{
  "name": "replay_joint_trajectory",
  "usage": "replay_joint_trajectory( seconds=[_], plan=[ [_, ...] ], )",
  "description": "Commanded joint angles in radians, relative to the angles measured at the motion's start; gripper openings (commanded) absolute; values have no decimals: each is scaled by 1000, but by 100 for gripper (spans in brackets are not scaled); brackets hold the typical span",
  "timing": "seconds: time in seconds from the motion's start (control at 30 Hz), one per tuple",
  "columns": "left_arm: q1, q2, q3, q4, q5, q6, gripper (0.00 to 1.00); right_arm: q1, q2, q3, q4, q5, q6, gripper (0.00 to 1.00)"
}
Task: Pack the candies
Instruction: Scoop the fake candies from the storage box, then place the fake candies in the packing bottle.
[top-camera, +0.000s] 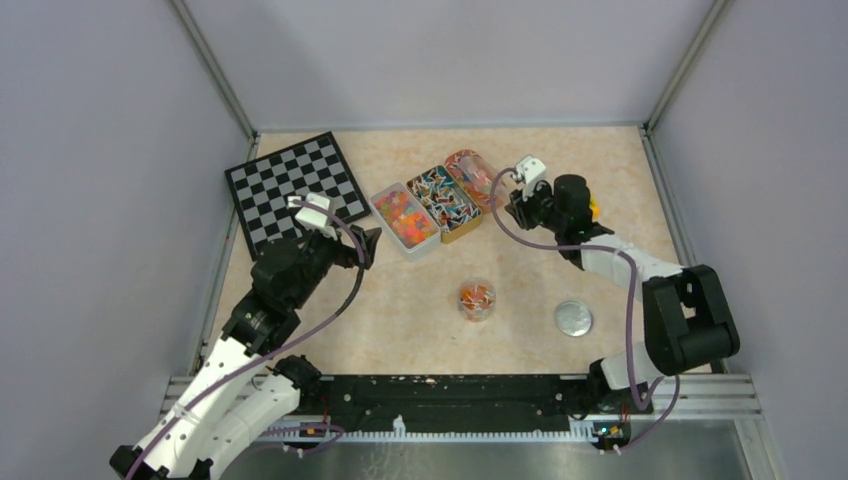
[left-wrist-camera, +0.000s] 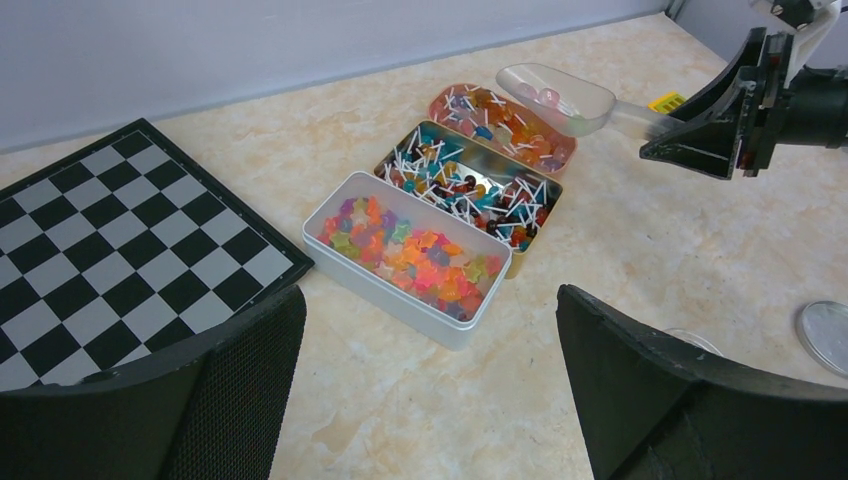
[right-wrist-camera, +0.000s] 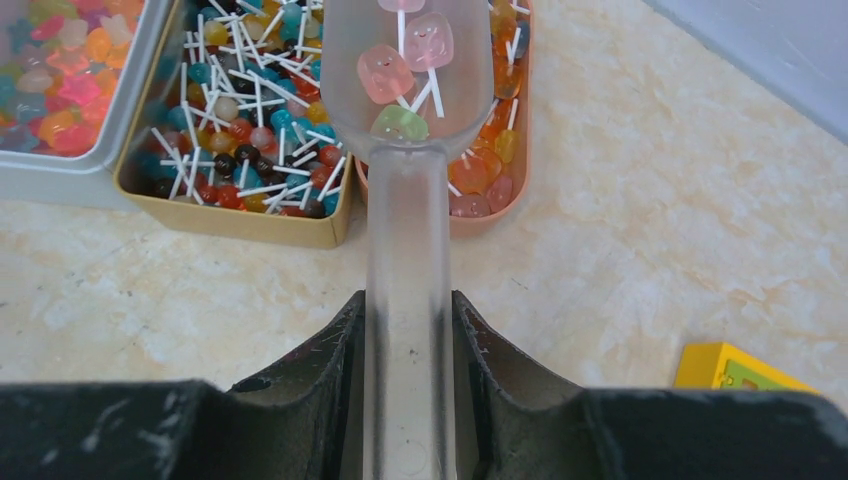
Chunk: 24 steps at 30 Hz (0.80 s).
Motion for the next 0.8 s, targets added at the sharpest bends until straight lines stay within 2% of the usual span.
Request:
replay_joint_trajectory(
  seconds=[0.0, 0.3, 0.47, 0.77],
  plan=[
    [-4, -10, -6, 35, -14, 10, 99, -10, -103, 66, -74, -70, -71, 0],
    [-4, -18, -5, 33, -12, 9, 99, -10, -264, 84, -306, -211, -224, 0],
    [-4, -22, -4, 33, -12, 9, 99, -7, -367, 75, -465, -335, -376, 0],
    [-14, -18, -5, 32, -12, 13, 99, 13, -418, 163, -794, -402, -599, 0]
  ],
)
